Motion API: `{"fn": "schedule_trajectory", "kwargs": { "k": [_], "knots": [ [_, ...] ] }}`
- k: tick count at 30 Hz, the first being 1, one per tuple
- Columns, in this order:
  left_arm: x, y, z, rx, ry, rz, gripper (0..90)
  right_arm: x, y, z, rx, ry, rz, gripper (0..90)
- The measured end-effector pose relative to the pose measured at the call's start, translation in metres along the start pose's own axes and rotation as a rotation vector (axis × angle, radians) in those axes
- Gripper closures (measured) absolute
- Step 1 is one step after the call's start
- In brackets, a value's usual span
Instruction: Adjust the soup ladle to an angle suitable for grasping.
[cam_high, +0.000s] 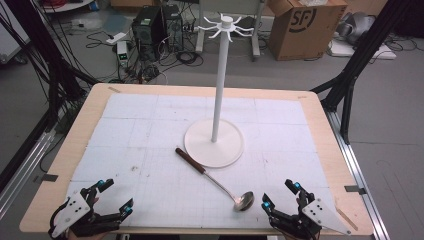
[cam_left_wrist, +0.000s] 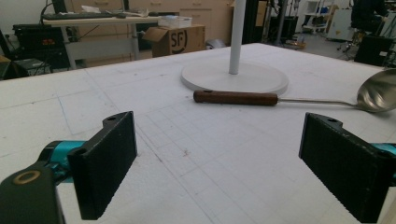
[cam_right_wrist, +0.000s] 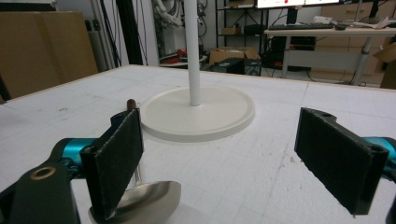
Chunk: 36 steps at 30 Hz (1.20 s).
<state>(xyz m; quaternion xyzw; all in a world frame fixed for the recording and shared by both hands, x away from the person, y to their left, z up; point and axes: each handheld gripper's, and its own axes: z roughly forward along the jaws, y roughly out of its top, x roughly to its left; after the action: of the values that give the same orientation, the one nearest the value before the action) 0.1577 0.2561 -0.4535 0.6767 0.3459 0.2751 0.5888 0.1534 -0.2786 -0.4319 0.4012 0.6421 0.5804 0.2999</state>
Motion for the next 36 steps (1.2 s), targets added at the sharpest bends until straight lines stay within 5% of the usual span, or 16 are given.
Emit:
{"fn": "schedule_trajectory", "kwargs": {
  "k": [36],
  "knots": [
    [-0.004,0.0,0.0,-0.005,-0.016,-0.016,11.7,0.004,0.013,0.006,-0.014,0.039,-0.008,14.4]
  ]
}}
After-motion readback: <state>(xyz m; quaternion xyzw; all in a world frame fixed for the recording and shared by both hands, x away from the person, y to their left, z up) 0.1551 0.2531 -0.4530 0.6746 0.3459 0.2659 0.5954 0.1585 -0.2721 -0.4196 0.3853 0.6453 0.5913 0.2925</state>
